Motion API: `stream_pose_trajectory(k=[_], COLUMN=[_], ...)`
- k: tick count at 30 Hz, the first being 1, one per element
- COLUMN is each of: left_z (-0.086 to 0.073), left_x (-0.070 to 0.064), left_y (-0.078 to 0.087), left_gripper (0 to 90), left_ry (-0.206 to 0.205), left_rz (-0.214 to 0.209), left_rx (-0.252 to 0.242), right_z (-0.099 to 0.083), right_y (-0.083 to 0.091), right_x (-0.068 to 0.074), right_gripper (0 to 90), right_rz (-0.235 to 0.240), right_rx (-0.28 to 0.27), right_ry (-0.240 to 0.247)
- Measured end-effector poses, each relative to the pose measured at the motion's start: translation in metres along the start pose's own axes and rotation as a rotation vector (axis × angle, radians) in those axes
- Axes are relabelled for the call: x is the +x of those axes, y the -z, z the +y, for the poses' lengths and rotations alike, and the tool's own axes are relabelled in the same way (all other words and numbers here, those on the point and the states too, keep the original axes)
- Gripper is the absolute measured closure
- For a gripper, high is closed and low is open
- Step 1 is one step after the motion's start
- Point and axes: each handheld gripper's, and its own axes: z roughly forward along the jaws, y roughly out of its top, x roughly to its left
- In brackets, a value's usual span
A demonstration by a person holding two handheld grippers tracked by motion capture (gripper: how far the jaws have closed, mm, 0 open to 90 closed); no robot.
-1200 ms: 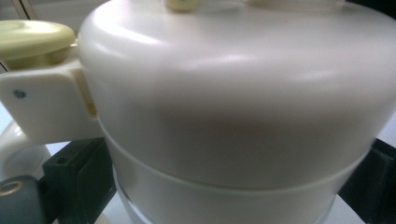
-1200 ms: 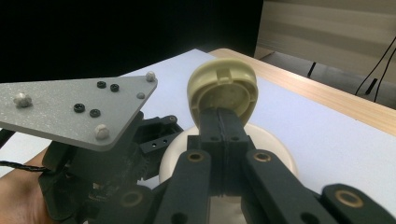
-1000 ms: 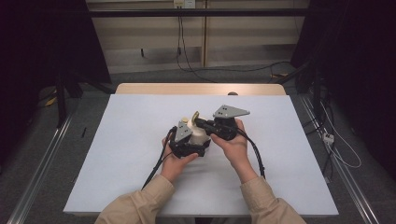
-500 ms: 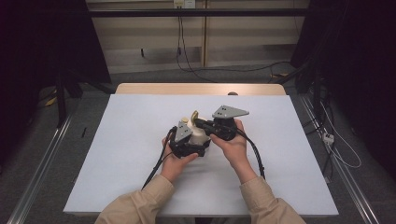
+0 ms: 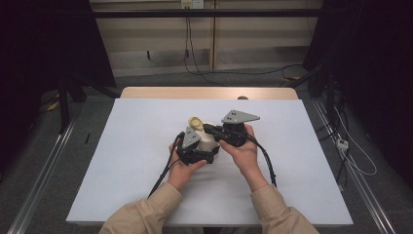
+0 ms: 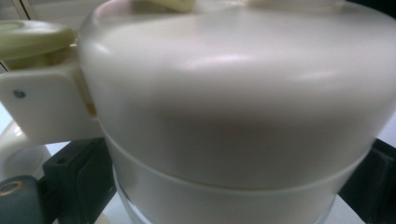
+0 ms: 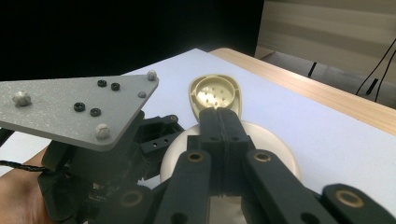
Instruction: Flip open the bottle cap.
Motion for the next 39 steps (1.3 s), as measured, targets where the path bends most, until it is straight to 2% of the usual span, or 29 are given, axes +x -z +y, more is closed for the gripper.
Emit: stream_pose_trajectory(k=[10, 16, 22, 26, 39], left_z=[0.0, 0.0, 0.0, 0.0, 0.0], left_x=[0.0, 0.0, 0.001, 0.001, 0.002], left_y=[0.0, 0.0, 0.0, 0.0, 0.0], left_gripper=[4.5, 4.4, 4.3, 4.3, 4.2], left_ry=[0.002, 0.003, 0.005, 0.002, 0.003], left_rz=[-0.003, 0.0, -0.004, -0.004, -0.008], left_rx=[0.0, -0.001, 0.002, 0.004, 0.008], right_z=[0.0, 0.001, 0.0, -0.001, -0.003], right_y=[0.001, 0.003, 0.004, 0.004, 0.015], right_x=[0.0, -0.001, -0.003, -0.003, -0.01], right_gripper=[89.8, 86.2, 74.7, 63.9, 35.8], right_rz=[-0.001, 0.005, -0.008, -0.017, -0.036], right_rx=[-0.002, -0.008, 0.001, 0.017, -0.005], right_ry=[-0.003, -0.022, -0.027, -0.011, -0.046])
